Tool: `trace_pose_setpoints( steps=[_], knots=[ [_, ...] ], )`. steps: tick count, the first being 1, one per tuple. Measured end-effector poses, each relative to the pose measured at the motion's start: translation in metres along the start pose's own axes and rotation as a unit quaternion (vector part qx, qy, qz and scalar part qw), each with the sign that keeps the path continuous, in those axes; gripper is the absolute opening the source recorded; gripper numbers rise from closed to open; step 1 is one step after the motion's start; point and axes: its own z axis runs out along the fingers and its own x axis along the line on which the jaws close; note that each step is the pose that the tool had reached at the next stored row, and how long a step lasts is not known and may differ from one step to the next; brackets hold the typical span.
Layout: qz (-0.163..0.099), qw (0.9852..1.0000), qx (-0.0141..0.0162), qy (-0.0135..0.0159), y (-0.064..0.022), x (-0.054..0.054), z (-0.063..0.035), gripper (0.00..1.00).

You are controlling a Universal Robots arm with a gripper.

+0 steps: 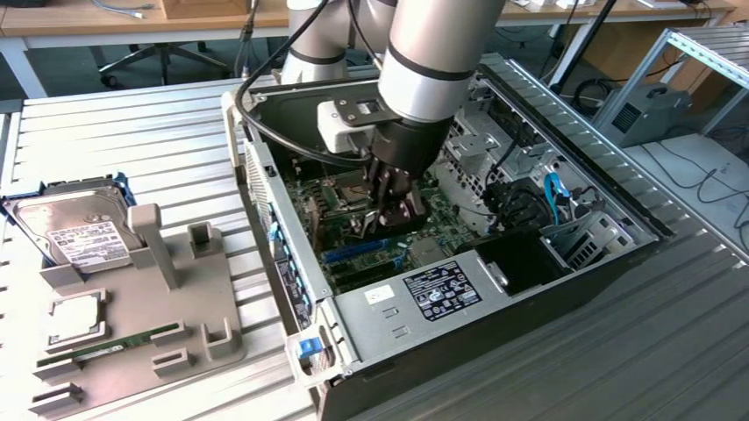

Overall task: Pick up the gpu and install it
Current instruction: 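Insert the gpu into the slot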

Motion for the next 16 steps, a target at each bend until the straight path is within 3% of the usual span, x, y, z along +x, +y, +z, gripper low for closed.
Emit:
trace_pose_setpoints(
  steps=[7, 16],
  knots=[
    [0.0, 1.0, 0.0, -0.0001, 0.0027, -0.015, 0.0041, 0.26],
    [0.0, 1.0, 0.0, 0.0, 0.0073, -0.014, 0.0128, 0.26]
  ],
)
